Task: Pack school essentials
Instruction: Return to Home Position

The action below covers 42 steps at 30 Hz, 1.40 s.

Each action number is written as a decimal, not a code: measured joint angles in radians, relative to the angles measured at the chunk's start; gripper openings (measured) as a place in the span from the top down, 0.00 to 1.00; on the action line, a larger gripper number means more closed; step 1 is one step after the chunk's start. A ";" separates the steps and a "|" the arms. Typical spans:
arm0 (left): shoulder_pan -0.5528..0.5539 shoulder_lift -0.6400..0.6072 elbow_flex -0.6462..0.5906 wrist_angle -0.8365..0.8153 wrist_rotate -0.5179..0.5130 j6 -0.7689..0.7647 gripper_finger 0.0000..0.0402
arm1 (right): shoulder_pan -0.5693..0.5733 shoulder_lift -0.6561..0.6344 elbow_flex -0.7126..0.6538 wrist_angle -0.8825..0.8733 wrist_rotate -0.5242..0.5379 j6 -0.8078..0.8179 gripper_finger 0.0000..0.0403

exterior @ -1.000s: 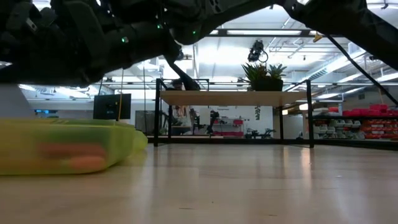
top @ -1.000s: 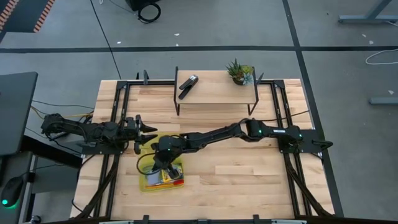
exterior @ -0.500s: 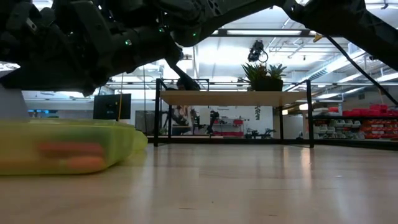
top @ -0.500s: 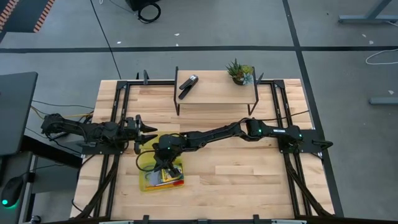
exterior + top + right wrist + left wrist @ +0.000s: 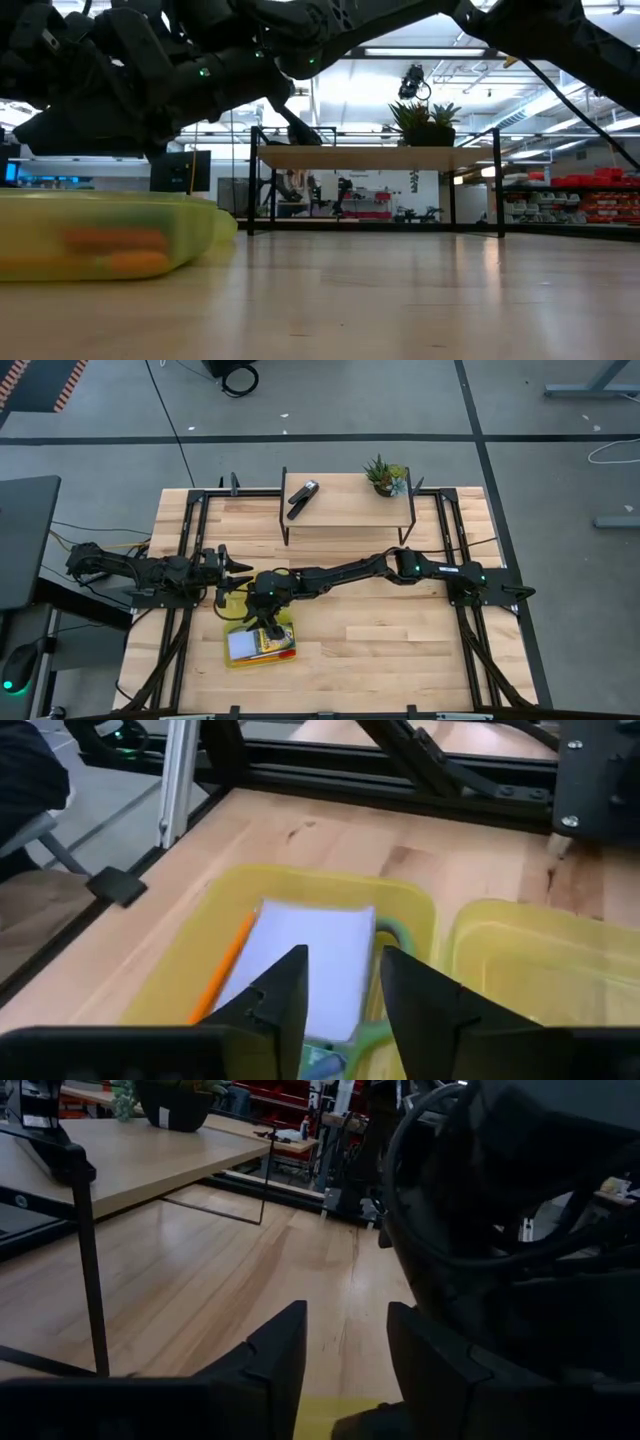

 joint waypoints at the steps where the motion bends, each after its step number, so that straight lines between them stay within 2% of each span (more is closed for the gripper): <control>1: 0.000 0.000 0.000 0.000 0.000 0.000 0.63 | 0.001 0.000 0.000 0.001 0.000 0.000 0.66; 9: 0.000 0.000 0.000 0.000 0.000 0.000 0.64 | 0.002 0.000 0.000 -0.008 -0.010 0.006 0.61; 14: 0.000 0.000 0.000 0.000 0.000 -0.001 0.62 | 0.002 -0.041 -0.001 -0.099 -0.005 -0.023 0.61; 17: 0.000 0.000 0.000 0.010 -0.003 -0.001 0.62 | 0.008 -0.088 -0.001 -0.167 0.058 -0.054 0.62; 21: 0.000 0.001 -0.002 -0.007 0.001 0.000 0.63 | 0.031 -0.145 -0.001 -0.299 0.211 -0.103 0.66; 25: 0.000 0.000 -0.002 -0.002 0.001 -0.001 0.63 | 0.054 -0.226 0.001 -0.433 0.308 -0.115 0.69; 34: 0.000 0.000 -0.002 -0.002 0.000 -0.001 0.62 | 0.103 -0.366 0.000 -0.689 0.461 -0.095 0.73; 38: 0.000 0.000 -0.002 -0.001 0.000 0.000 0.63 | 0.118 -0.460 -0.096 -0.690 0.525 -0.078 0.74; 42: 0.000 0.000 -0.001 0.000 0.000 0.000 0.64 | 0.130 -0.631 -0.335 -0.560 0.587 -0.029 0.75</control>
